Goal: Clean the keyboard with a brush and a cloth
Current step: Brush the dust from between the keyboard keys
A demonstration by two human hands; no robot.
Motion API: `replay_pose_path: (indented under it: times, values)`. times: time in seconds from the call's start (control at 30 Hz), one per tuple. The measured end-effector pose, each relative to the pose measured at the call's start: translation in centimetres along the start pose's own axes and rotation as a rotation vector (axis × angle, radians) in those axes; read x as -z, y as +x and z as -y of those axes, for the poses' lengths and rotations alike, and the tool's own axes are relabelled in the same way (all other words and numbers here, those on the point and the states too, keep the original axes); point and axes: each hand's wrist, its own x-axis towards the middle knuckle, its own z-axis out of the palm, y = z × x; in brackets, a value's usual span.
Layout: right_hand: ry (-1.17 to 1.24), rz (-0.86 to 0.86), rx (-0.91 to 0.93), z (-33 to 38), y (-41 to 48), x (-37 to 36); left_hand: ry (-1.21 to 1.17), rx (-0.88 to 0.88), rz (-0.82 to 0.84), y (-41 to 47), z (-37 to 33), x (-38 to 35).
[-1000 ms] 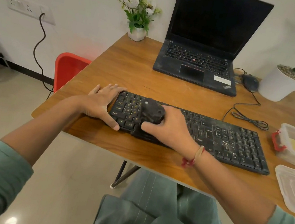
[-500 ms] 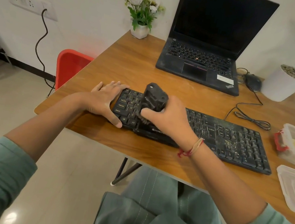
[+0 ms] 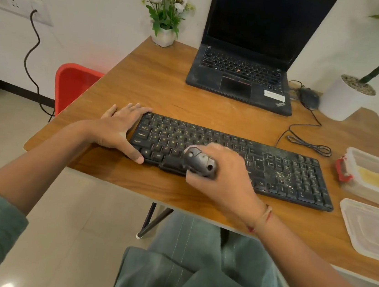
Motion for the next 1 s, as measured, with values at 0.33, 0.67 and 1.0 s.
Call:
replay_pose_path:
  times: [0.33, 0.67, 1.0]
  values:
    - [0.024, -0.353, -0.455, -6.4, 0.5, 7.5, 0.011, 0.047, 0.061, 0.1, -0.7, 0.2]
    - [-0.014, -0.243, -0.416, -6.0, 0.4, 7.0, -0.014, 0.038, 0.037, 0.4, -0.8, 0.0]
    - [-0.112, -0.204, -0.379, -6.1, 0.1, 7.1, -0.046, 0.032, 0.015, 0.3, -0.7, 0.0]
